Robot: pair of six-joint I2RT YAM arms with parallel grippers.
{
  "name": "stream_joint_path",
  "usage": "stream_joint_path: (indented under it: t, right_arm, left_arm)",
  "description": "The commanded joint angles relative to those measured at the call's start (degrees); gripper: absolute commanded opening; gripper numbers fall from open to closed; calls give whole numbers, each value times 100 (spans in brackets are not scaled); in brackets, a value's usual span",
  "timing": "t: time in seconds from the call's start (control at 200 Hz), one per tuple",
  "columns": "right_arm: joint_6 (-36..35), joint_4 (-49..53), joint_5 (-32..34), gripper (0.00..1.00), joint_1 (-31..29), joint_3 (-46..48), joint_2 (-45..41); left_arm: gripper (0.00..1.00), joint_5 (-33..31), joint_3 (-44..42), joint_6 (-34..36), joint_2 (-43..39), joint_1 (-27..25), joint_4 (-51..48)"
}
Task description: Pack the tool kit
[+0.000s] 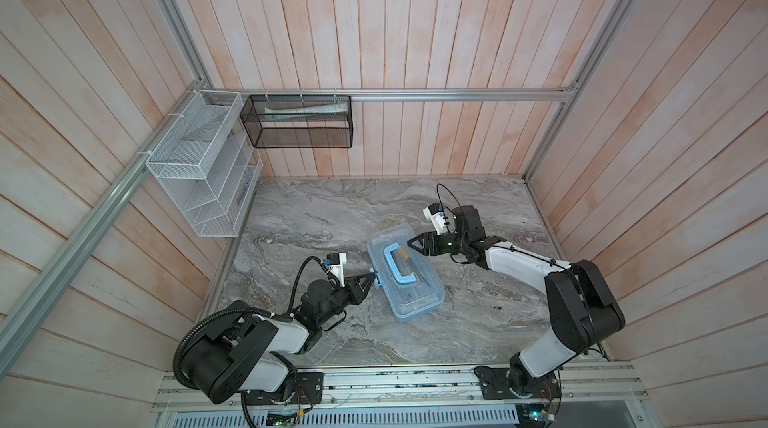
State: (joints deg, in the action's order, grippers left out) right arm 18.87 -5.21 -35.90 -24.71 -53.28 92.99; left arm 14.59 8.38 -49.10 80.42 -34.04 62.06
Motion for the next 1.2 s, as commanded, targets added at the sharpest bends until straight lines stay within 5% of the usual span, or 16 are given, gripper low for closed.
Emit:
stream_joint_path:
  t: [0.0, 0.815, 1.196]
  right_arm:
    - [-85, 302, -107, 53, -102, 168, 88]
    - [-76, 292, -84, 52, -104, 238, 61]
    - [-57, 287, -76, 52, -104, 250, 50]
  left_arm:
    - [32, 143, 185, 145, -45, -81, -18]
    - [23, 115, 443, 372, 163, -384, -301]
    - [23, -671, 687, 1254, -2052, 151, -3220]
